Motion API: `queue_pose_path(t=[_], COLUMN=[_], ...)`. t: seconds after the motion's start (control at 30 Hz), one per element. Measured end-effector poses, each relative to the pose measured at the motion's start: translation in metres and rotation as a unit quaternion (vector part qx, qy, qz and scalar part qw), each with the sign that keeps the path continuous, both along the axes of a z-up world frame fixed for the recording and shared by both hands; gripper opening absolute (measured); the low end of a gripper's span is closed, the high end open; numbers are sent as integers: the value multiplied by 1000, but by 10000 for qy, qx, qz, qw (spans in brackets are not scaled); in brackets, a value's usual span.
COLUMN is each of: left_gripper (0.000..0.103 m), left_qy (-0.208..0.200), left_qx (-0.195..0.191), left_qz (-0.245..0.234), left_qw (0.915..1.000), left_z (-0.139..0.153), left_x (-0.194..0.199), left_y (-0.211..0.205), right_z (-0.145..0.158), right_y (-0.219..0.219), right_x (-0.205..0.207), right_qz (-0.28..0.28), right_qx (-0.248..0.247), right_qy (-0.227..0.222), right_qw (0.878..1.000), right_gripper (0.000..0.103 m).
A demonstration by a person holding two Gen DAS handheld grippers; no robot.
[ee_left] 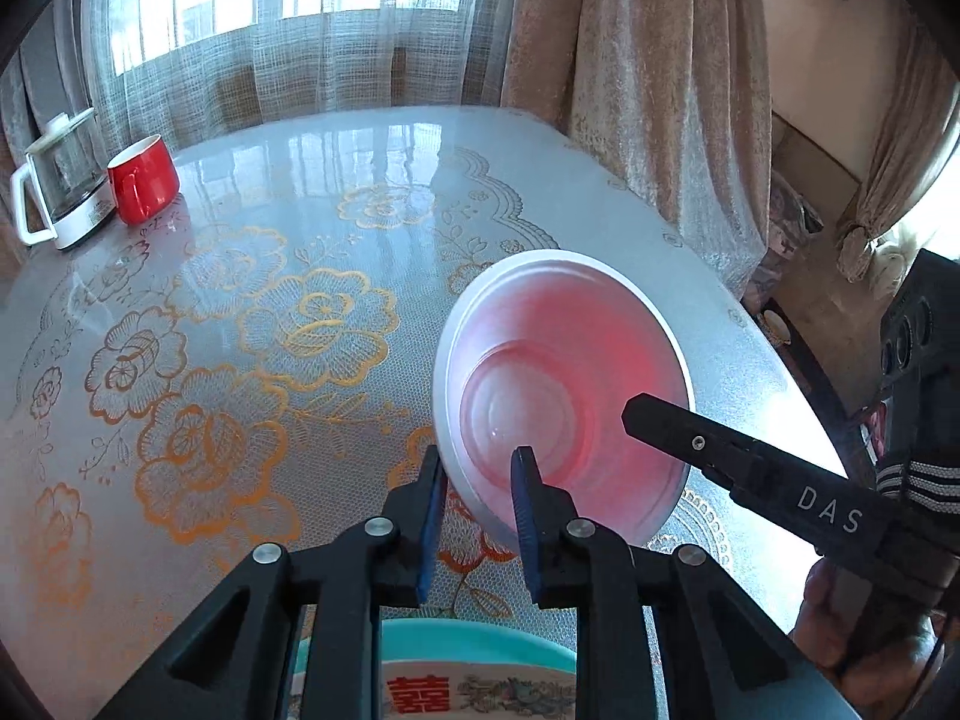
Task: Organize plates and bowls
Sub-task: 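Grasp the red plastic bowl rim with the right gripper, then carry the red bowl with the right gripper over the steel basin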
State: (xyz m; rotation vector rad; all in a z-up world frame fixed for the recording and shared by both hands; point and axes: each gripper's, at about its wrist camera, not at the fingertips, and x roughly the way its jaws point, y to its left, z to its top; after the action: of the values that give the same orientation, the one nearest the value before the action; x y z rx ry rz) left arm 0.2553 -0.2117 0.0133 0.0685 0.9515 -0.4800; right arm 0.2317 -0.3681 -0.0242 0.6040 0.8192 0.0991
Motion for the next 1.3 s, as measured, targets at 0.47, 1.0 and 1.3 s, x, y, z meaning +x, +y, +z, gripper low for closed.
queue_pose_path(t=[0.47,1.0,1.3], left_gripper=[22,22,22], left_qy=[-619,-699,-740], left_qx=[-257,-419,-505], left_qz=[39,81,191], left_qw=[9977,9966,9958], left_z=[33,40,42], left_x=[-71,-126,-149], left_y=[44,98,139], right_z=[36,41,41], right_y=[41,88,127], right_x=[-41,-81,-94], right_qz=[275,490,704], right_qx=[-297,-379,-408], right_qy=[-389,-457,-473], right_qw=[9984,9970,9956], right_gripper=[16,16,16])
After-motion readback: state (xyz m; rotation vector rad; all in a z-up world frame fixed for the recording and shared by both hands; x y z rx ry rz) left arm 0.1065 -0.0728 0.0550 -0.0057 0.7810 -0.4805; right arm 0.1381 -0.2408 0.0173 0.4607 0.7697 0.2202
